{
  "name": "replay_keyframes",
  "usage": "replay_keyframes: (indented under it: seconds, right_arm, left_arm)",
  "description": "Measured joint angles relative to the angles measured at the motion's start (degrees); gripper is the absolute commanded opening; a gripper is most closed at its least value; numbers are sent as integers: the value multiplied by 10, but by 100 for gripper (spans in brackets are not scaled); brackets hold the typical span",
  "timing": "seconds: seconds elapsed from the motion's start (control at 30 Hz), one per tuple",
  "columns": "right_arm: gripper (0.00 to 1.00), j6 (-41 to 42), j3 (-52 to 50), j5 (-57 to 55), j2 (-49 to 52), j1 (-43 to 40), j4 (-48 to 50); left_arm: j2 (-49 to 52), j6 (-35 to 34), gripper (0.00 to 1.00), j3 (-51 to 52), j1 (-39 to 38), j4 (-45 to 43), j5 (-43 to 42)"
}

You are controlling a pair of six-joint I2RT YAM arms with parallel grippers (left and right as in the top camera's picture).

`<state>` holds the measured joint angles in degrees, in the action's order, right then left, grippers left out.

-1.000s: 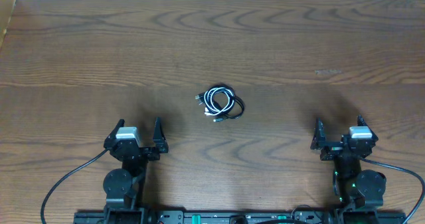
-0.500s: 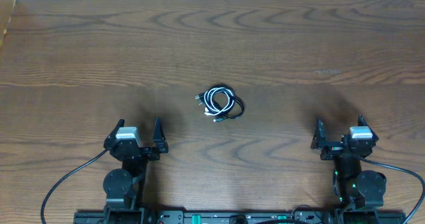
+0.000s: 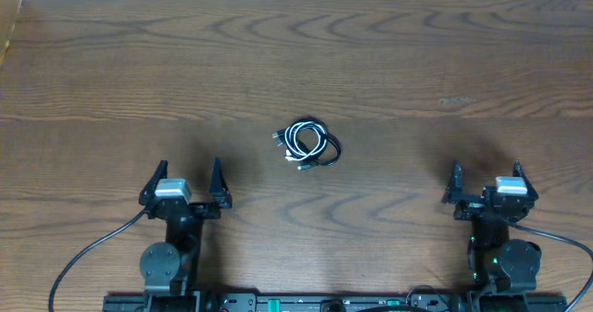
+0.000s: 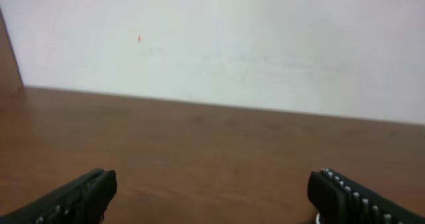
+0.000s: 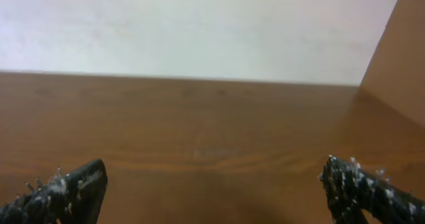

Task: Untangle cables
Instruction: 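Raise both grippers and move them toward the cable bundle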

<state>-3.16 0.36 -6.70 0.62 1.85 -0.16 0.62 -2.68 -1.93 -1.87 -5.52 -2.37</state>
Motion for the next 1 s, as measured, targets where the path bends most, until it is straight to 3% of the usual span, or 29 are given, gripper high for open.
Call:
replay_keyframes:
  seconds: [0.4,0.57,0.8,1.0]
  right_arm:
    - [99,-80,0,35,0,0,271]
    - [99,-97,5,49,0,0,320]
    - [99,-103,90,63,40,0,279]
    - [99,-105,216,119,180,0,247]
  left_arm:
    - [14,59,98,-182,0,-7,48]
    - [72,99,98,-294,0,20,57]
    - [207,119,97,-498,0,207,47]
    - [353,120,97,-689,0,391,-1]
